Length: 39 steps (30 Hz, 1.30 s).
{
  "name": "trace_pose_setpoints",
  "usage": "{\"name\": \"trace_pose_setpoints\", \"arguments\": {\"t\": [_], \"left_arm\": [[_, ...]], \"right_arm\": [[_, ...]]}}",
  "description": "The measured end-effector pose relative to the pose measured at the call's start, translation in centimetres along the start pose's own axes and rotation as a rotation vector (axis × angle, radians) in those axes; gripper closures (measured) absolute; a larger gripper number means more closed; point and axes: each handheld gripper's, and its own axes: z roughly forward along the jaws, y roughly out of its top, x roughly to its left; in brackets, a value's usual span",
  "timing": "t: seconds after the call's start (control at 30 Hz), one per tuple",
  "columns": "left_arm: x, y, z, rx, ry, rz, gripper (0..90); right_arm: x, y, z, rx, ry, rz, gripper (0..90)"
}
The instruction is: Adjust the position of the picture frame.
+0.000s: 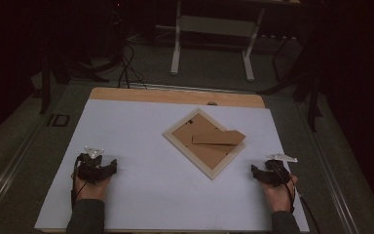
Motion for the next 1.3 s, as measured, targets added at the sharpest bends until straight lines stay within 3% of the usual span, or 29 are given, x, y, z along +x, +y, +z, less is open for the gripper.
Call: {"name": "trace_pose_setpoints", "arguments": {"t": [0.03,0.07,0.17,0.2,0.27,0.37,0.43,0.47,0.57,0.73,0.9,0.97,1.07,1.2,1.3], "left_arm": [[0.0,0.0,0.0,0.0,0.0,0.0,40.6],[-0.1,0.1,-0.2,-0.011,-0.029,0.007,41.7],[-0.2,0.2,-0.3,-0.019,-0.038,0.015,43.5],[-0.5,0.3,-0.6,-0.037,-0.06,0.048,45.3],[-0.7,0.5,-0.8,-0.045,-0.057,0.071,46.5],[-0.8,0.6,-0.9,-0.052,-0.071,0.078,46.8],[-0.9,0.6,-1.0,-0.07,-0.086,0.081,49.2],[-1.0,0.7,-1.5,-0.118,-0.105,0.095,49.8],[-1.0,0.8,-2.0,-0.155,-0.127,0.095,52.0],[-0.9,0.8,-1.5,-0.119,-0.161,0.106,56.0],[-1.1,0.7,-1.3,-0.115,-0.176,0.123,61.9],[-1.6,0.7,-1.3,-0.099,-0.172,0.166,64.3],[-1.8,0.7,-1.4,-0.106,-0.18,0.176,64.9],[-1.7,0.7,-1.5,-0.114,-0.187,0.184,65.0],[-1.6,0.8,-1.3,-0.11,-0.182,0.174,64.9]], "right_arm": [[0.2,0.0,0.0,-0.007,0.005,-0.019,37.4],[0.4,0.1,0.0,-0.01,0.011,-0.03,37.4],[0.6,0.1,0.0,-0.012,0.018,-0.034,37.0],[0.7,0.1,0.1,0.0,0.035,-0.033,37.4],[0.6,0.1,0.2,-0.004,0.039,-0.025,38.4],[0.5,0.1,0.2,-0.008,0.034,-0.025,38.7],[0.3,0.1,0.1,-0.012,0.037,-0.022,39.1],[0.3,0.1,0.1,-0.016,0.032,-0.028,39.2],[0.2,0.1,0.0,-0.029,0.028,-0.028,41.2],[0.4,0.1,-0.2,-0.04,0.038,-0.022,41.5],[0.5,0.4,-0.4,-0.051,0.061,-0.025,39.4],[0.4,0.9,-0.5,-0.066,0.06,-0.023,40.2],[0.4,1.5,-0.4,-0.081,0.072,-0.029,49.5],[0.6,2.6,-0.3,-0.106,0.094,-0.055,70.4],[0.6,3.2,0.1,-0.113,0.091,-0.045,83.9]]}}
